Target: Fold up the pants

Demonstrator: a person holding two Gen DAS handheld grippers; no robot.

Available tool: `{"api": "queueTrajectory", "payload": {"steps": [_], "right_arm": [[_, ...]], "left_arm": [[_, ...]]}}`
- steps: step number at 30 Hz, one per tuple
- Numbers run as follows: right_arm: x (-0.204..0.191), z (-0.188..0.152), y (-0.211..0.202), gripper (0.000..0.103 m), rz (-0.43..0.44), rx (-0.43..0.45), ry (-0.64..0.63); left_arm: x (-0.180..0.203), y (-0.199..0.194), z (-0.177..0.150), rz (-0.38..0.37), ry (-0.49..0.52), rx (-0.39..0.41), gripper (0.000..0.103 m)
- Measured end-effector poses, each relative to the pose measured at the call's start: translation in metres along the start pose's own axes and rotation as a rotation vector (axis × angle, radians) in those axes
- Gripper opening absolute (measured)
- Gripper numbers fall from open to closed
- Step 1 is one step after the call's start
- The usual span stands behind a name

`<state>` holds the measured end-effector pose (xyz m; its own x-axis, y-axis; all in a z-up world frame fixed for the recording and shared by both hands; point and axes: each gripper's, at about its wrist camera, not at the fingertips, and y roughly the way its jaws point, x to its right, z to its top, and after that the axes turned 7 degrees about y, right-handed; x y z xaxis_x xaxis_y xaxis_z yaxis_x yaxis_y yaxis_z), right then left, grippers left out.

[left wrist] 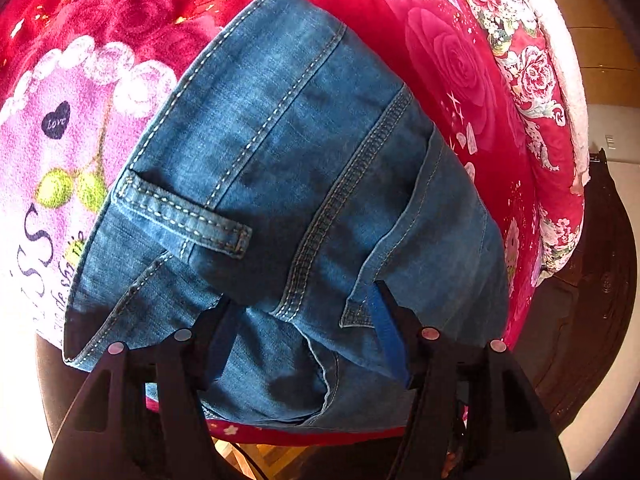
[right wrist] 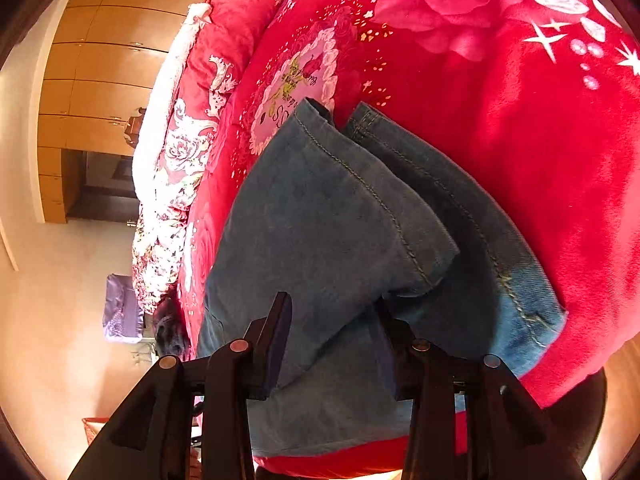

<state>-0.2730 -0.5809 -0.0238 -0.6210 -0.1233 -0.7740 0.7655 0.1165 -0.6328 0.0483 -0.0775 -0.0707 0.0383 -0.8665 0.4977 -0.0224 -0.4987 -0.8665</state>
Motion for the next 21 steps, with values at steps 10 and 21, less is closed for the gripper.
{"api": "queueTrajectory", "payload": {"steps": [10,21], "right_arm": [[-0.04,-0.009,-0.022,0.001,0.104,0.062,-0.158],[0.018,-0.038,-0.064,0.002,-0.009,-0.007,-0.134]], "left_arm": [[0.008,-0.047,-0.01,-0.003,0.072,0.127,0.007],[-0.037,-0.04,-0.076,0.033,0.07,-0.022,0.008]]}}
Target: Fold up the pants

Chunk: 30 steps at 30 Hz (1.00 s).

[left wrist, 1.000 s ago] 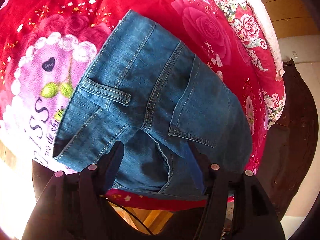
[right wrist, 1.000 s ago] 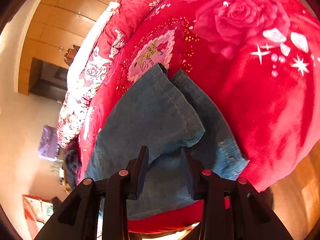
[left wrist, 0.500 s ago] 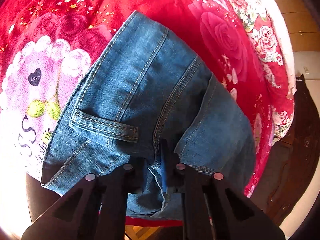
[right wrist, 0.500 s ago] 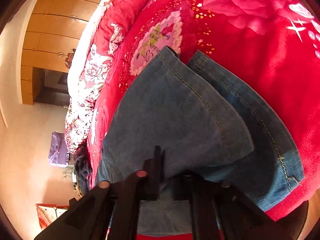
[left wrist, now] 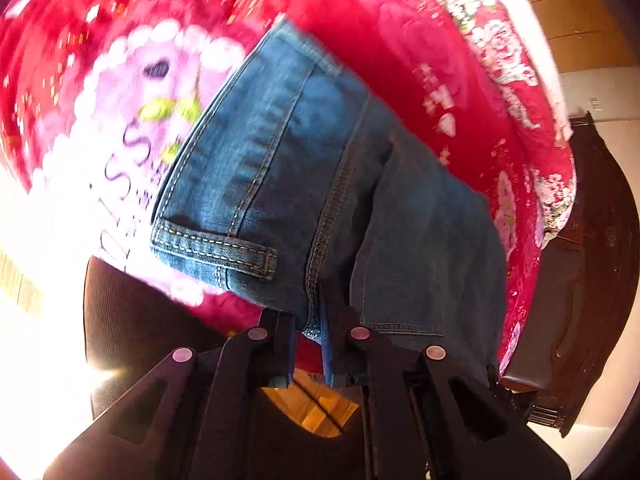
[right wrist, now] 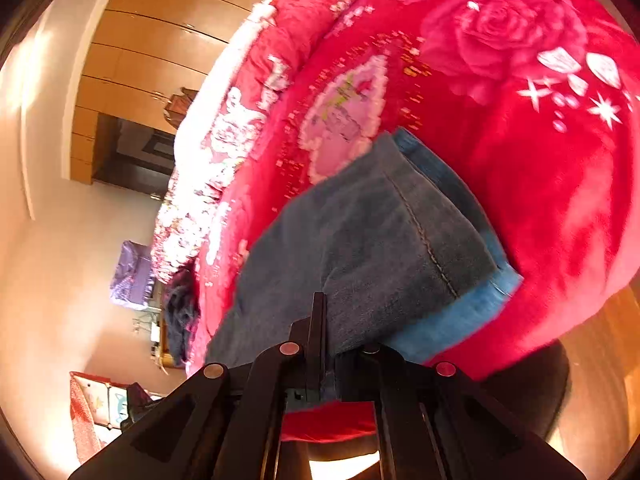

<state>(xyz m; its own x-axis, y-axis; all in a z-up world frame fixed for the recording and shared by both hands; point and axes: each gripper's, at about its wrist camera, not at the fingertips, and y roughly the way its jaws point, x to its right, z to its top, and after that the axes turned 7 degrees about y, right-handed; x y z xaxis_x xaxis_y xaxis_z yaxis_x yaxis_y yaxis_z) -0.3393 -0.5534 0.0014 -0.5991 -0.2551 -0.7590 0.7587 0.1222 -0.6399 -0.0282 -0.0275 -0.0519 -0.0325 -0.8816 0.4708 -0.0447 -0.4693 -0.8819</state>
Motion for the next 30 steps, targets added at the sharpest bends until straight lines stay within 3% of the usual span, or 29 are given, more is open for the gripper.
{"api": "queueTrajectory", "payload": {"steps": [2,5,7,10,14,16,18,20,23,26,27,28,29,30], "right_arm": [[0.016,-0.004,0.018,0.002,-0.073,-0.038,0.012],[0.02,-0.006,0.029,0.006,-0.131,-0.044,-0.004],[0.017,-0.004,0.023,0.009,-0.131,-0.046,-0.014],[0.015,0.004,-0.001,0.021,-0.177,-0.018,-0.04],[0.015,0.024,-0.044,0.027,-0.241,0.117,-0.066],[0.007,0.04,-0.046,0.029,-0.271,0.147,-0.109],[-0.008,0.059,-0.03,0.035,-0.247,0.14,-0.153],[-0.02,0.077,-0.008,0.037,-0.226,0.13,-0.177],[-0.035,0.1,0.034,0.037,-0.217,0.117,-0.187],[-0.044,0.113,0.073,0.046,-0.345,0.108,-0.246],[-0.046,0.115,0.084,0.04,-0.383,0.076,-0.261],[-0.051,0.115,0.092,0.025,-0.39,0.047,-0.3],[-0.056,0.115,0.091,0.004,-0.388,0.052,-0.34],[-0.062,0.112,0.086,0.003,-0.388,0.088,-0.376]], "left_arm": [[-0.014,0.022,0.0,0.017,-0.047,-0.047,0.008],[-0.008,0.022,0.004,0.048,-0.012,-0.043,0.008],[0.0,0.015,0.005,0.055,0.053,-0.052,0.008],[0.006,-0.002,-0.001,0.027,0.205,-0.079,0.02],[0.003,-0.039,-0.004,0.097,0.346,-0.011,0.02],[0.0,-0.051,0.015,0.131,0.334,0.05,0.027],[-0.005,-0.047,0.041,0.124,0.273,0.088,0.059],[-0.006,-0.031,0.067,0.107,0.209,0.093,0.06],[0.001,-0.002,0.09,0.101,0.154,0.038,0.06],[0.013,0.017,0.095,0.143,0.151,0.003,0.06],[0.015,0.017,0.094,0.154,0.155,0.007,0.06],[0.018,0.016,0.093,0.146,0.161,0.013,0.06],[0.021,0.014,0.092,0.136,0.166,0.018,0.06],[0.02,0.012,0.09,0.135,0.172,0.028,0.06]]}}
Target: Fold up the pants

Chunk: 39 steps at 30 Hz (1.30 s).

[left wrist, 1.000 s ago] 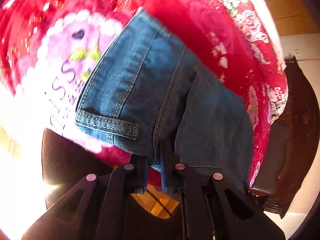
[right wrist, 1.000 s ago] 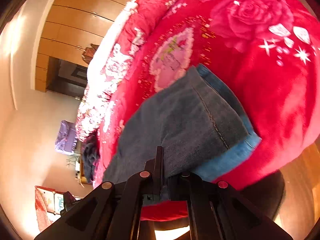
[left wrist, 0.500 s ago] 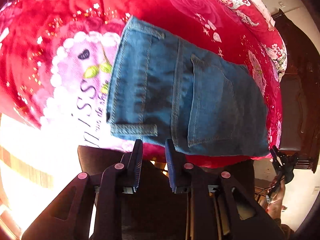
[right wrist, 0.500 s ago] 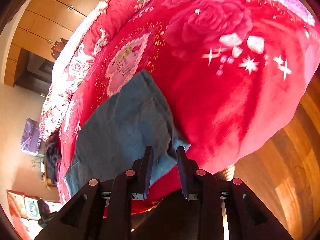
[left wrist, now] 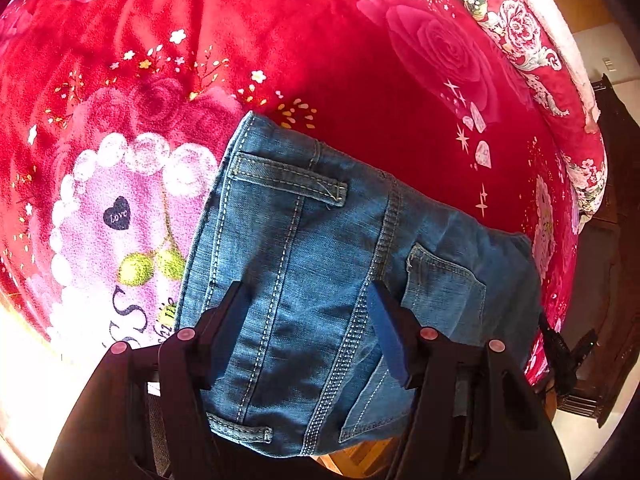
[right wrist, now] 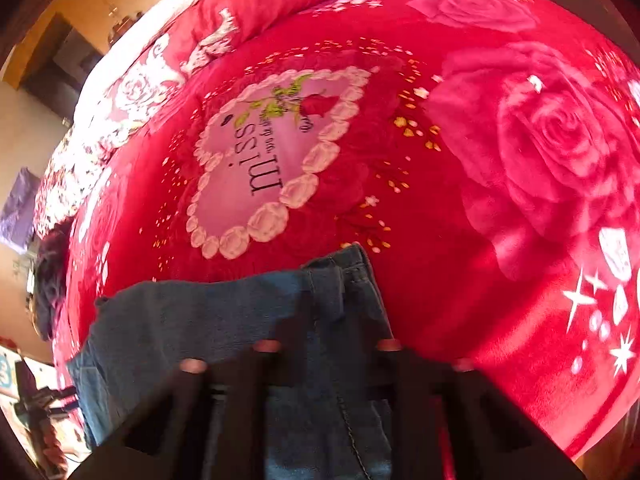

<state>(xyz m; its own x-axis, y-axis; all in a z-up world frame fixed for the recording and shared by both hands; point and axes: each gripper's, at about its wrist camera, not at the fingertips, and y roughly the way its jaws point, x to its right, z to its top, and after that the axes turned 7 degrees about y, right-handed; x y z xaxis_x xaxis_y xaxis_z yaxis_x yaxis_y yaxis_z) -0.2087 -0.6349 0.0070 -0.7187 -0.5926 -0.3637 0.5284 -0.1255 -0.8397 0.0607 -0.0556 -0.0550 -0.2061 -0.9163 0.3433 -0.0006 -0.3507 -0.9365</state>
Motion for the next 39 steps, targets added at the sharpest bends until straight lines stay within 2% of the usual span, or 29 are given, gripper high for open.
{"api": "queueTrajectory", "payload": {"steps": [2,4,5,7,9,11,14,17,20,22,23,24,25,26,28,29,30,32,33,35,37,39], "right_arm": [[0.008,0.003,-0.002,0.003,-0.026,0.026,0.016],[0.02,0.006,0.015,0.008,-0.099,-0.049,0.032],[0.02,0.006,0.014,0.012,-0.107,-0.053,0.038],[0.011,0.009,-0.001,0.016,-0.128,0.003,0.035],[-0.003,0.015,-0.021,0.017,-0.089,0.064,0.021],[-0.031,0.022,-0.031,0.019,-0.001,0.083,-0.033],[-0.098,0.024,-0.013,0.045,0.163,-0.04,-0.168],[-0.174,0.01,0.017,0.046,0.275,-0.144,-0.311],[-0.236,-0.014,0.05,0.047,0.294,-0.236,-0.457],[-0.268,-0.034,0.071,0.047,0.207,-0.286,-0.601],[-0.279,-0.045,0.081,0.047,0.129,-0.293,-0.694],[-0.286,-0.056,0.09,0.036,0.062,-0.309,-0.779],[-0.29,-0.06,0.096,0.016,0.037,-0.322,-0.836],[-0.293,-0.061,0.097,0.003,0.012,-0.318,-0.861],[-0.296,-0.05,0.09,0.002,0.042,-0.263,-0.826],[-0.293,-0.045,0.092,0.002,0.043,-0.269,-0.783],[-0.291,-0.044,0.1,0.003,0.02,-0.296,-0.769],[-0.291,-0.053,0.101,0.004,-0.035,-0.258,-0.815],[-0.29,-0.054,0.096,0.012,-0.035,-0.228,-0.801],[-0.277,-0.049,0.076,0.016,0.016,-0.202,-0.697],[-0.251,-0.046,0.049,0.028,0.098,-0.176,-0.582],[-0.221,-0.045,0.025,0.038,0.143,-0.159,-0.481]], "left_arm": [[-0.003,0.003,-0.001,0.025,0.0,0.0,0.06],[-0.008,0.011,0.0,0.032,-0.016,-0.025,0.06],[-0.01,0.008,-0.001,0.021,-0.021,-0.024,0.06],[-0.015,-0.006,-0.002,-0.006,-0.013,-0.011,0.06],[-0.024,-0.021,0.0,-0.03,-0.019,0.029,0.06],[-0.034,-0.026,0.006,-0.061,-0.042,0.047,0.06],[-0.037,-0.012,0.018,-0.085,-0.081,0.007,0.06],[-0.029,0.001,0.021,-0.091,-0.081,-0.019,0.06],[-0.02,0.001,0.02,-0.078,-0.05,-0.019,0.06],[-0.019,0.002,0.021,-0.074,-0.039,-0.024,0.06],[-0.02,0.002,0.021,-0.072,-0.035,-0.027,0.06],[-0.02,0.003,0.022,-0.066,-0.034,-0.029,0.06],[-0.02,0.004,0.024,-0.064,-0.036,-0.027,0.06],[-0.021,0.003,0.026,-0.069,-0.041,-0.022,0.06],[-0.023,0.003,0.032,-0.077,-0.061,-0.008,0.06],[-0.023,0.005,0.036,-0.076,-0.074,-0.009,0.06],[-0.022,0.007,0.039,-0.068,-0.079,-0.016,0.06],[-0.022,0.003,0.041,-0.052,-0.068,-0.032,0.06],[-0.024,-0.006,0.038,-0.056,-0.062,-0.019,0.06],[-0.033,-0.031,0.024,-0.079,-0.058,0.017,0.06],[-0.043,-0.053,0.0,-0.131,-0.063,0.041,0.06],[-0.051,-0.063,-0.031,-0.196,-0.096,0.024,0.061]]}}
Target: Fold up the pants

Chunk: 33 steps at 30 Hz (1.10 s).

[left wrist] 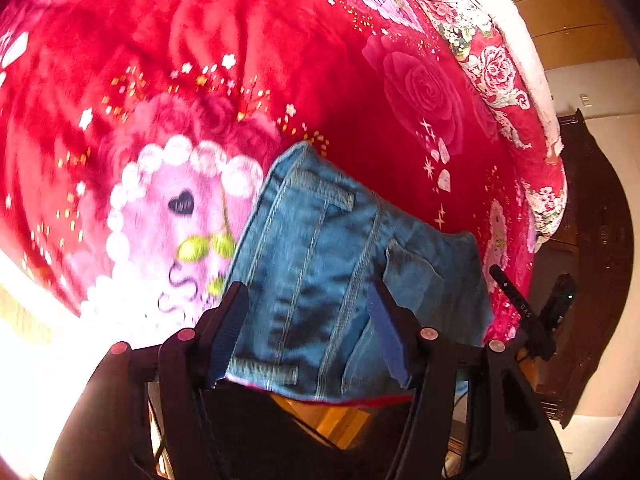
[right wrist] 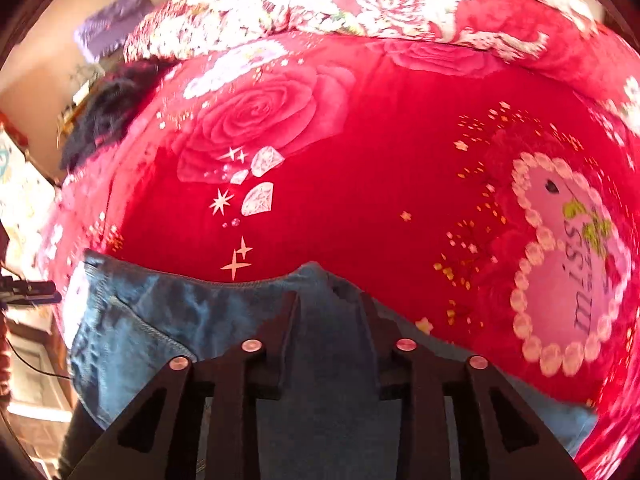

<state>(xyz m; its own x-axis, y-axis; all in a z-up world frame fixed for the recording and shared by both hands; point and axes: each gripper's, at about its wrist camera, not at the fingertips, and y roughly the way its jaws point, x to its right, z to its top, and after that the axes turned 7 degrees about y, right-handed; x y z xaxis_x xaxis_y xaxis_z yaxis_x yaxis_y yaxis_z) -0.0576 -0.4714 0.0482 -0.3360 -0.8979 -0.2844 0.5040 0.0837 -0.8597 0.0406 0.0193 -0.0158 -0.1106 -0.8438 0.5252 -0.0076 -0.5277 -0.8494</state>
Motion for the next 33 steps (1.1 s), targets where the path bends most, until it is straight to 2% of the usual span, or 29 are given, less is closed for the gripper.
{"api": "queueTrajectory", "payload": {"steps": [2,5,9,11,13,16,19,20,21,22,23,25,27,29,31,32,33], "right_arm": [[0.027,-0.024,-0.026,0.039,0.017,0.017,0.097],[0.069,-0.057,-0.057,0.039,-0.037,0.031,0.219],[0.13,-0.109,-0.095,0.039,-0.116,0.036,0.411],[0.157,-0.136,-0.116,0.04,-0.152,0.05,0.5],[0.181,-0.164,-0.131,0.049,-0.166,0.055,0.608],[0.206,-0.199,-0.133,0.052,-0.12,0.057,0.739],[0.217,-0.214,-0.115,0.051,-0.036,0.066,0.83],[0.218,-0.215,-0.11,0.04,-0.003,0.082,0.844],[0.22,-0.214,-0.105,0.03,0.009,0.098,0.856],[0.224,-0.211,-0.101,0.016,0.024,0.107,0.866],[0.227,-0.206,-0.103,0.015,0.064,0.141,0.885],[0.218,-0.189,-0.118,0.013,0.116,0.235,0.856],[0.205,-0.174,-0.133,0.013,0.113,0.296,0.775],[0.206,-0.172,-0.127,0.013,0.09,0.264,0.769],[0.212,-0.18,-0.11,0.016,0.016,0.178,0.779],[0.215,-0.187,-0.1,0.019,-0.008,0.126,0.789],[0.219,-0.195,-0.093,0.02,-0.028,0.091,0.809]], "left_arm": [[-0.007,0.003,-0.031,-0.094,-0.046,-0.044,0.063],[-0.016,0.025,-0.061,-0.207,-0.138,-0.102,0.063],[-0.031,0.053,-0.062,-0.251,-0.27,-0.127,0.063],[-0.031,0.054,-0.057,-0.241,-0.273,-0.117,0.063],[-0.027,0.054,-0.053,-0.225,-0.254,-0.123,0.063],[-0.021,0.057,-0.051,-0.195,-0.237,-0.134,0.063],[-0.016,0.059,-0.048,-0.168,-0.229,-0.126,0.061],[-0.015,0.057,-0.046,-0.157,-0.225,-0.116,0.055],[-0.011,0.055,-0.042,-0.142,-0.212,-0.103,0.034],[-0.005,0.052,-0.038,-0.127,-0.194,-0.096,0.021],[-0.001,0.048,-0.034,-0.139,-0.176,-0.088,0.007],[0.008,0.032,-0.028,-0.162,-0.145,-0.031,0.008],[0.017,0.022,-0.026,-0.109,-0.086,0.028,0.008],[0.016,0.033,-0.027,-0.028,-0.037,0.021,0.008],[0.004,0.06,-0.03,0.054,-0.04,-0.058,0.009],[-0.005,0.071,-0.035,0.055,-0.072,-0.105,0.009],[-0.012,0.076,-0.04,0.041,-0.095,-0.12,0.01]]}}
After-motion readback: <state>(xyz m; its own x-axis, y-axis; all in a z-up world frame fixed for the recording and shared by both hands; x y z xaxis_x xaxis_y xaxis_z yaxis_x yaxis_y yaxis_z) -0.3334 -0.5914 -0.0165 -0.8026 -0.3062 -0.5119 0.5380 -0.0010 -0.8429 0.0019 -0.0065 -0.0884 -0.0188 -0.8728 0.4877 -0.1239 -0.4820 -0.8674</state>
